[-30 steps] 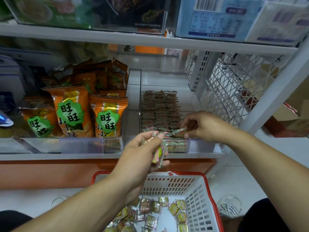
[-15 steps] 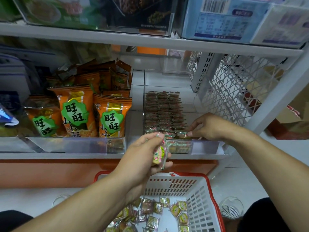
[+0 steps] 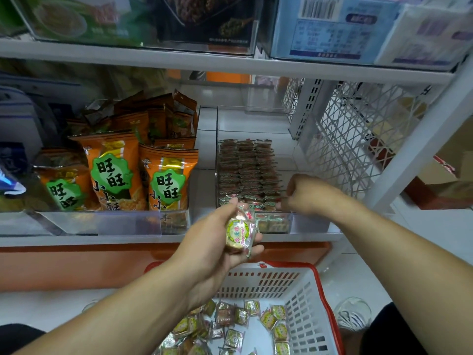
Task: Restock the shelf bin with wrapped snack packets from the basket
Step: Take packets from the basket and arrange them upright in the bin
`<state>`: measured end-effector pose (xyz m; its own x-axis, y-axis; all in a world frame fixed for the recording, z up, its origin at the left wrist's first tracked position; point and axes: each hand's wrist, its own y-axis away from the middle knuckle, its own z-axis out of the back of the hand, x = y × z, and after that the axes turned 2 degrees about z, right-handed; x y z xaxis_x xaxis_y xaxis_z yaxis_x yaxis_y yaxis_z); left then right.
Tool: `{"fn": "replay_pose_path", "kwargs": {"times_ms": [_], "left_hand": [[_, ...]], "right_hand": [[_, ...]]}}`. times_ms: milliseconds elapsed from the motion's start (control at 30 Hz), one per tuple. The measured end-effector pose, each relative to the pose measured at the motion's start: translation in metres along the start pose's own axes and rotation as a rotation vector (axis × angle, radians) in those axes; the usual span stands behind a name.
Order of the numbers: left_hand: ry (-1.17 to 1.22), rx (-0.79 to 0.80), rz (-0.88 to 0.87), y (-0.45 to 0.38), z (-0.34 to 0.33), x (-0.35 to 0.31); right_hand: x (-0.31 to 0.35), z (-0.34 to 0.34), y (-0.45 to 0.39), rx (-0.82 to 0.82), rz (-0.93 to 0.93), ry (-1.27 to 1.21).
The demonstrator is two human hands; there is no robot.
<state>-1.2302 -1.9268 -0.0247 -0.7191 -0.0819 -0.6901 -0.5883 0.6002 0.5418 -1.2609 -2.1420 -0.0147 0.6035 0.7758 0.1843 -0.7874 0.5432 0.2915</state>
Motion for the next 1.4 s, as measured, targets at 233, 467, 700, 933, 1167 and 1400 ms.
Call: {"fn": "replay_pose_path", "kwargs": {"times_ms": [233, 467, 700, 933, 1167, 1400], "left_hand": [[-0.028, 0.051, -0.149, 0.006, 0.005, -0.001], [0.124, 0.169, -0.112, 0.010, -0.002, -0.009], [0.047, 0.164, -0.182, 0.008, 0.000, -0.011], [-0.077, 0.159, -0.333, 0.003, 0.001, -0.004], [-0.019, 0.197, -0.220, 0.002, 0.000, -0.007], [0.075, 0.084, -0.127, 0.002, 0.000, -0.009]], "right_hand": [[0.045, -0.006, 0.090, -0.165, 0.456, -0.615], [0.035, -0.004, 0.083, -0.003, 0.362, -0.935], [0.017, 0.017, 0.082, 0.027, 0.238, -1.270], [0.008, 0.006, 0.086, 0.135, 0.298, -1.175], [0.009, 0.001, 0.089, 0.071, 0.398, -1.133], [0.007, -0.001, 0.097, -0.254, 0.670, -0.661]]}}
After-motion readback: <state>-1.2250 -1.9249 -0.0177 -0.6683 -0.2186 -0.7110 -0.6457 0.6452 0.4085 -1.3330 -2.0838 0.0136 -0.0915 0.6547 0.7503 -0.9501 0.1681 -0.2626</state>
